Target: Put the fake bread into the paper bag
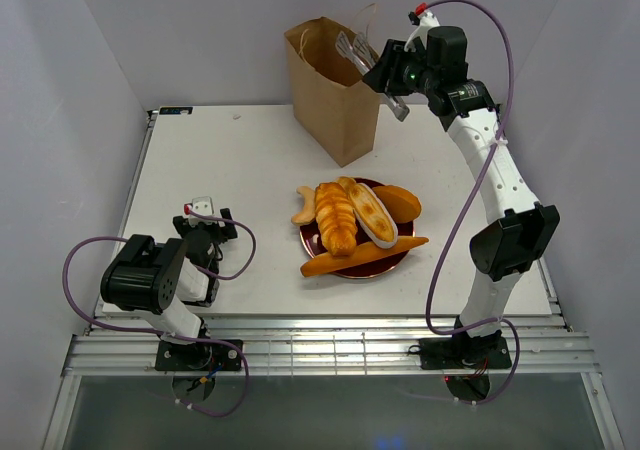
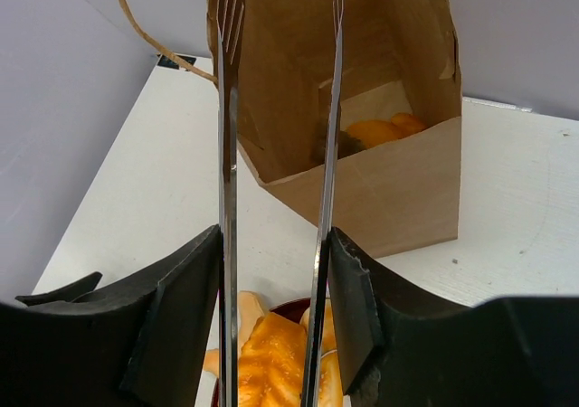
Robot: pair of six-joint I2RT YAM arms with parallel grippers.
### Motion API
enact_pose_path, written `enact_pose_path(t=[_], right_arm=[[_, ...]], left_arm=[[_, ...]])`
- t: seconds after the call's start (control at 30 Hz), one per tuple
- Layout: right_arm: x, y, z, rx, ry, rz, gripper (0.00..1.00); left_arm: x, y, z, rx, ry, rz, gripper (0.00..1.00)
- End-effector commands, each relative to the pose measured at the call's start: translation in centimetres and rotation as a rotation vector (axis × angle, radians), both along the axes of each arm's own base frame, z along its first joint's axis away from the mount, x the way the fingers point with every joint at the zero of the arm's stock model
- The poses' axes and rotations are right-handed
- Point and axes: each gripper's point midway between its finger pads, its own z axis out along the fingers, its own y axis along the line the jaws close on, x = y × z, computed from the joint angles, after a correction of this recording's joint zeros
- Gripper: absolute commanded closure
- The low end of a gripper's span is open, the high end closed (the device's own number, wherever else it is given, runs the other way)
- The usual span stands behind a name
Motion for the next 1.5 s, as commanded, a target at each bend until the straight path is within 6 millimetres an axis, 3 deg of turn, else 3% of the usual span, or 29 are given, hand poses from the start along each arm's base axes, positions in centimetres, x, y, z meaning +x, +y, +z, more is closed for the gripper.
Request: enact_pose_path(t=[0.0,0.13,0.27,0.33,0.4,0.43,0.47,0.5,0.53,0.57,0.63,0.73,0.83,0.87,0.9,0.97,1.0,1.07,1.1,1.17,1.23,1.3,1.47], right_arm=[[-0.7,0.1,4.8,0.044,-0.123,0.025,0.46],[-1.3,-0.1,4.9,0.044,-0.119,0.032,0.46],[-3.3,0.1,5.6,0.046,-0.136,0.079,0.49],[-4.0,-0.1,5.0,0.036,-0.132,0.087,0.49],[-5.7,-0.5,6.4,0.046,-0.177,0.1,0.49],[-6.1,-0.6,5.3,0.04,-0.154,0.101,0.49],[-7.6,-0.8,6.5,0.048,-0.182,0.113,0.49],[-8.2,-0.9,6.5,0.047,-0.187,0.117,0.49],[-8.7,-0.8,5.2,0.041,-0.164,0.125,0.49],[-10.2,-1.0,6.2,0.047,-0.189,0.133,0.49],[-11.8,-0.7,5.8,0.042,-0.193,0.156,0.49],[-15.2,0.2,3.7,0.019,-0.169,0.214,0.49],[-18.6,1.1,-0.3,-0.033,-0.118,0.27,0.49],[-20.0,0.8,-0.6,-0.043,-0.127,0.272,0.49],[-20.8,0.8,-3.2,-0.067,-0.081,0.282,0.49],[-23.2,0.9,-4.2,-0.073,-0.083,0.304,0.49],[-24.0,0.8,-6.4,-0.092,-0.041,0.315,0.48],[-25.8,0.2,-6.9,-0.089,-0.049,0.316,0.48],[-26.4,-0.2,-8.6,-0.102,-0.012,0.309,0.48],[-27.5,-1.4,-8.8,-0.104,-0.021,0.281,0.48],[-28.5,-2.4,-10.9,-0.128,0.036,0.258,0.48],[-29.1,-3.6,-11.4,-0.132,0.042,0.218,0.46],[-30.1,-6.5,-15.0,-0.18,0.18,0.076,0.45]], left_arm=[[1.0,-0.3,3.3,-0.03,-0.129,-0.009,0.02],[1.0,-0.3,3.3,-0.03,-0.129,-0.009,0.02],[0.9,-0.3,3.2,-0.03,-0.127,-0.009,0.02],[0.9,-0.3,3.2,-0.03,-0.127,-0.009,0.02],[1.0,-0.3,3.3,-0.03,-0.129,-0.009,0.02],[1.0,-0.3,3.3,-0.03,-0.13,-0.009,0.02],[1.0,-0.3,3.3,-0.03,-0.129,-0.009,0.02],[1.0,-0.3,3.3,-0.03,-0.129,-0.009,0.02],[0.9,-0.2,3.2,-0.03,-0.127,-0.007,0.02],[0.9,-0.3,3.2,-0.03,-0.127,-0.009,0.02],[0.9,-0.3,3.2,-0.03,-0.127,-0.009,0.02],[0.9,-0.2,3.2,-0.03,-0.127,-0.007,0.02],[0.9,-0.2,3.2,-0.03,-0.127,-0.007,0.02],[1.0,-0.2,3.3,-0.03,-0.129,-0.007,0.02],[0.9,-0.2,3.2,-0.03,-0.127,-0.007,0.02],[0.9,-0.3,3.3,-0.03,-0.129,-0.009,0.02],[0.9,-0.3,3.2,-0.03,-0.127,-0.009,0.02],[1.0,-0.3,3.3,-0.03,-0.129,-0.009,0.02],[1.0,-0.3,3.3,-0.03,-0.129,-0.009,0.02],[0.9,-0.3,3.2,-0.03,-0.127,-0.009,0.02],[0.9,-0.2,3.2,-0.03,-0.127,-0.007,0.02],[1.0,-0.3,3.3,-0.03,-0.129,-0.009,0.02],[1.0,-0.3,3.3,-0.03,-0.129,-0.009,0.02]])
